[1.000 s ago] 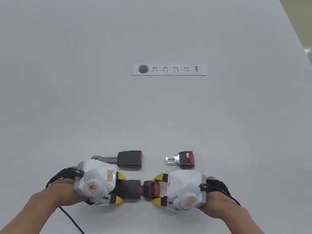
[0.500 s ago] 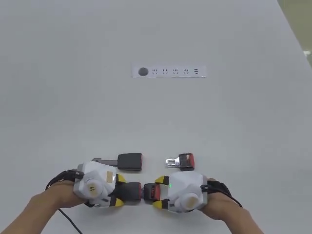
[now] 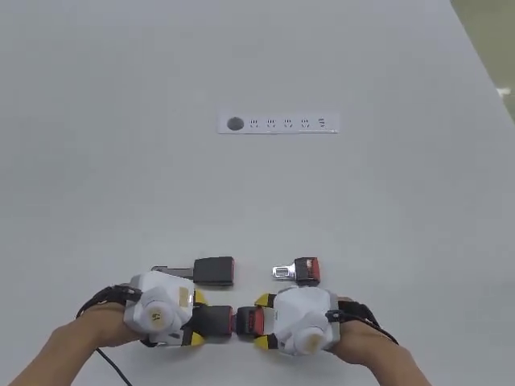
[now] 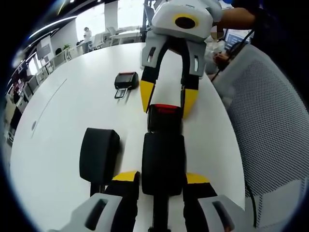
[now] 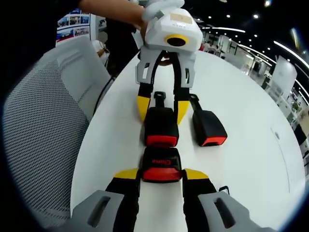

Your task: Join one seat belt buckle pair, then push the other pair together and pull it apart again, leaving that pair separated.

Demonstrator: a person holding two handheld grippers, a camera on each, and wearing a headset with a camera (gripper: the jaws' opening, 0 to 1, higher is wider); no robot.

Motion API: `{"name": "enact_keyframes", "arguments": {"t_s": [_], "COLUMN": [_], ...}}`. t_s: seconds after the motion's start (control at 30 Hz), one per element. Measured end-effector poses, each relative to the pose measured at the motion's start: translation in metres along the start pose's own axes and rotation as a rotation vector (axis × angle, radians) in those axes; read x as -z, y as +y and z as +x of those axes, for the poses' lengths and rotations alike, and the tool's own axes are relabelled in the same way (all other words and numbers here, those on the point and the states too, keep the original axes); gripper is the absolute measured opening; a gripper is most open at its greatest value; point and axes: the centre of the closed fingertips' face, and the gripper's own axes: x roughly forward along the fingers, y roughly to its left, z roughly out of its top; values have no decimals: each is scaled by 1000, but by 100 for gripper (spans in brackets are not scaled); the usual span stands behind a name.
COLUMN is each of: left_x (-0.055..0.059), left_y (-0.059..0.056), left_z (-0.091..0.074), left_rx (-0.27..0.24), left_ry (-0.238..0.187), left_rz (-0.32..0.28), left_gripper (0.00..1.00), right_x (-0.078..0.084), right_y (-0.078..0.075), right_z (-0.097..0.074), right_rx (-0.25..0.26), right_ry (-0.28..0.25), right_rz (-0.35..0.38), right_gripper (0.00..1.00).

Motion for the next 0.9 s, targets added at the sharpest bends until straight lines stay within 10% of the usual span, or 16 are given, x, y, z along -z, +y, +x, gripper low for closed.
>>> {"name": "enact_keyframes", "arguments": {"t_s": [0.9], "left_x": [-15], "left_y": [27], "left_z": [-38], "left_rx": [-69], "left_ry": [-36], "left_rz": [-35], "left_gripper": [49], "right_x": [11], "right_y": [-41], "right_z": [-55], "right_rx": [59], "right_ry": [18], "right_rz": [-17], "right_gripper": [46]}}
